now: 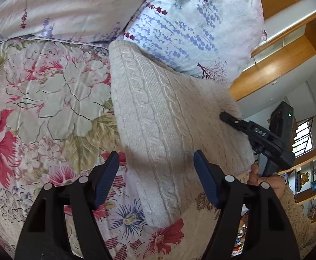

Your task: Fold small clothes

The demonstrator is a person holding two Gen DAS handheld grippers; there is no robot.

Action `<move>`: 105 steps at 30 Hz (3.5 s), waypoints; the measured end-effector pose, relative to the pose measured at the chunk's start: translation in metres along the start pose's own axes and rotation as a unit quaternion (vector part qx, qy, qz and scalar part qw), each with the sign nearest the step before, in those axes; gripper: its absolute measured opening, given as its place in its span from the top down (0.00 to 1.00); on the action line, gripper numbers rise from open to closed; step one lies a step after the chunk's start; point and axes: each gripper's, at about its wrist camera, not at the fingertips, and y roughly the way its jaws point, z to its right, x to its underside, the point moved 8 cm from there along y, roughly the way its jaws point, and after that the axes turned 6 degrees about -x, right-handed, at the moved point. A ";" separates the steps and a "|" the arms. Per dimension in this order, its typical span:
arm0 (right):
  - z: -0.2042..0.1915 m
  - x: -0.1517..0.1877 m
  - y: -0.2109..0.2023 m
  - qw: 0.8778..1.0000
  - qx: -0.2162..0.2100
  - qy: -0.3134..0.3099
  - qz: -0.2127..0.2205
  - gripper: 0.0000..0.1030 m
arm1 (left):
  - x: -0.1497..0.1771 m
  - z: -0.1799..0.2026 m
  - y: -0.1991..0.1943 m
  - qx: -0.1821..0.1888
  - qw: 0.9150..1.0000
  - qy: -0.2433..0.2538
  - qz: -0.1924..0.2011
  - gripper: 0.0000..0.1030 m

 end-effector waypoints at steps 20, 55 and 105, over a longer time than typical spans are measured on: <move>0.023 0.073 -0.063 0.996 -0.049 0.076 -0.008 0.88 | 0.052 0.009 0.004 0.020 0.998 0.006 -0.054 0.79; 0.035 -0.024 -0.001 0.988 -0.082 0.131 -0.003 0.89 | -0.030 -0.020 0.011 0.019 0.999 -0.029 0.004 0.40; 0.006 0.020 0.016 0.963 -0.207 0.103 -0.143 0.53 | -0.038 -0.009 0.046 0.052 0.997 -0.057 -0.029 0.46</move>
